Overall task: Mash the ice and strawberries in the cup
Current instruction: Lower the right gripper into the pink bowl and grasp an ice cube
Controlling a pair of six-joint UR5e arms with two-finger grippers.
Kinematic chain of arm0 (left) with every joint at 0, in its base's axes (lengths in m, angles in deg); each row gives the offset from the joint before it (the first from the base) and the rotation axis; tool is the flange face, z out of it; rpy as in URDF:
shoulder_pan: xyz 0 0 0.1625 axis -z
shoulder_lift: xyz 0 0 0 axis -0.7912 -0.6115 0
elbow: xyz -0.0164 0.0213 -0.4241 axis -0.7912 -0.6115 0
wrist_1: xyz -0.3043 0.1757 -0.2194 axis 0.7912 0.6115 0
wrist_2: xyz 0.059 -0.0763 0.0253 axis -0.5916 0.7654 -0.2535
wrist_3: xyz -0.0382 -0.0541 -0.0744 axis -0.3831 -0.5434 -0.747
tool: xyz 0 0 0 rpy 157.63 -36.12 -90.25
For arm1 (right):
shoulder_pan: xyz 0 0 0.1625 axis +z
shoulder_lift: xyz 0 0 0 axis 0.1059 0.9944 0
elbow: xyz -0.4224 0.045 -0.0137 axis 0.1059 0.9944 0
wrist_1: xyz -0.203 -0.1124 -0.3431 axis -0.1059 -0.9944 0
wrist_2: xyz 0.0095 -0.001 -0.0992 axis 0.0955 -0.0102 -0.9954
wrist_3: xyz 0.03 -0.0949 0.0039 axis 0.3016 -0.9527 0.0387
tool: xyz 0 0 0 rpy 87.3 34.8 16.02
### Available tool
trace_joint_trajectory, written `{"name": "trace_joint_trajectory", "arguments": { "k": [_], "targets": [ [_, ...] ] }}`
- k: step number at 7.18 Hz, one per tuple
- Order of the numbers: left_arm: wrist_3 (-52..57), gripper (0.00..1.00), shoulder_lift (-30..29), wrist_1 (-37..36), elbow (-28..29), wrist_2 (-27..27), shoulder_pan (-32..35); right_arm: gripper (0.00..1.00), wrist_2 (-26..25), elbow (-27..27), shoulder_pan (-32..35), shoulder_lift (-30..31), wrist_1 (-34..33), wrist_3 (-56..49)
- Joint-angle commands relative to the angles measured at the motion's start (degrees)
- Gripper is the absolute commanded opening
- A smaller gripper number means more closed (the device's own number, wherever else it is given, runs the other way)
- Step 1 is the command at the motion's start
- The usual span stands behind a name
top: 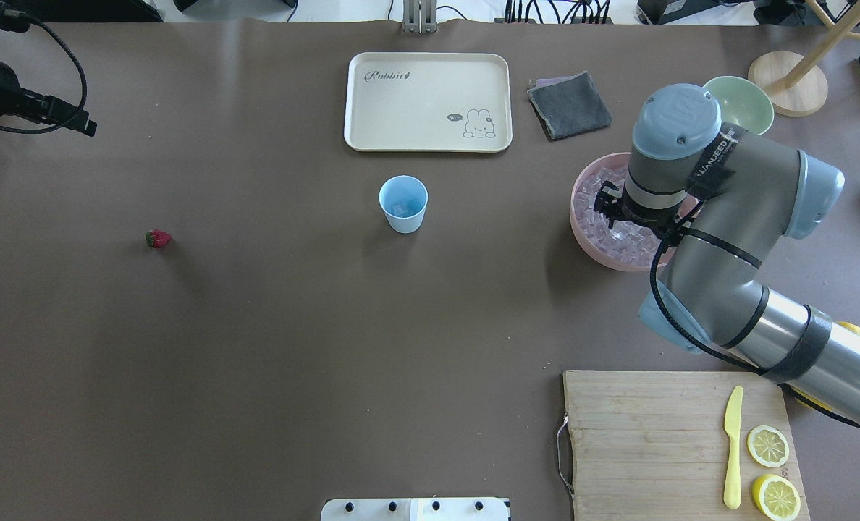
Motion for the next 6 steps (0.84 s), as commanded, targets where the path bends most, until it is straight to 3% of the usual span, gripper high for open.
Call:
{"name": "trace_joint_trajectory", "arguments": {
  "k": [1,6],
  "targets": [
    [-0.09,0.98,0.11,0.03,0.08,-0.07,0.00,0.87,0.23,0.21,1.67,-0.17,-0.80,-4.93],
    [-0.17,0.98,0.55,0.82,-0.18,-0.07,0.00,0.86,0.49,2.94,2.74,-4.38,-0.62,-5.23]
  ]
}}
